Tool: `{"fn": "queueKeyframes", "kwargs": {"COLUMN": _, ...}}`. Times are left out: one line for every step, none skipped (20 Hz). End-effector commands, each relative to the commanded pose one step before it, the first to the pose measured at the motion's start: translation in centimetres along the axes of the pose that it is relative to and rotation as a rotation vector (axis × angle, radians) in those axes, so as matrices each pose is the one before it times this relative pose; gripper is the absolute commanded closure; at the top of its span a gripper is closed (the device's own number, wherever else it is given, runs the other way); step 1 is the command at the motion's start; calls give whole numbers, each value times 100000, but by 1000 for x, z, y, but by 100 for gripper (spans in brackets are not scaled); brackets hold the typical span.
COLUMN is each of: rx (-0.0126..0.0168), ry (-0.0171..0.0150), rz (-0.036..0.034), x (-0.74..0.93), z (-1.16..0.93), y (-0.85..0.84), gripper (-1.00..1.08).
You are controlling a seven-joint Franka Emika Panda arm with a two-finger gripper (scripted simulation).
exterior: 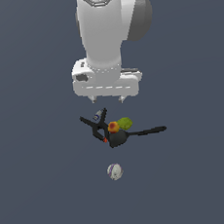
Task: Pick up a designated object from a clutter of objects.
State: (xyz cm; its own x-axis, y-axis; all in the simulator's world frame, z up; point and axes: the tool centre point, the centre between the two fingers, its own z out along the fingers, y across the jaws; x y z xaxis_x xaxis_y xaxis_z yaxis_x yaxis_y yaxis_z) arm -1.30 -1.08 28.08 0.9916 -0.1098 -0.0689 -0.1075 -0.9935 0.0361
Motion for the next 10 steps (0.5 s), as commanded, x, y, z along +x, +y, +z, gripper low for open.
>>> {"fn": "queueKeyframes", "kwargs": {"rx": 81, "ry": 173, "rz": 3197, "x": 163, "z": 537, "y": -384, "gripper": -92}}
{"fn": "queueKeyframes", "kwargs": {"rx": 43, "ry": 89, "rz": 1507, "x": 69, "z": 249, "y": -179, "gripper": -92}}
{"fn": "queueKeyframes", "kwargs": {"rx": 47, "ry": 94, "rz": 1612, "x": 68, "z": 266, "y": -192, "gripper": -92}}
{"fn": "queueKeyframes", "kwargs": {"rx": 52, "ry": 98, "rz": 1717, "x": 67, "z": 284, "y": -206, "gripper": -92}}
{"fn": "queueKeyframes", "kwargs": {"rx": 58, "ry": 103, "rz": 1824, "x": 64, "z": 302, "y": -220, "gripper": -92}}
{"fn": "queueKeyframes", "kwargs": {"rx": 64, "ry": 108, "rz": 1934, "x": 60, "z": 321, "y": -233, "gripper": -92}}
{"fn": "queueKeyframes", "kwargs": {"rx": 70, "ry": 112, "rz": 2044, "x": 55, "z": 339, "y": -246, "gripper": -92}}
{"fn": "queueKeyframes", "kwargs": {"rx": 76, "ry": 115, "rz": 2132, "x": 47, "z": 354, "y": -258, "gripper": -92}}
{"fn": "queueKeyframes", "kwargs": {"rx": 80, "ry": 114, "rz": 2168, "x": 38, "z": 360, "y": -261, "gripper": -92}}
{"fn": "queueKeyframes", "kwargs": {"rx": 83, "ry": 112, "rz": 2169, "x": 28, "z": 361, "y": -261, "gripper": -92}}
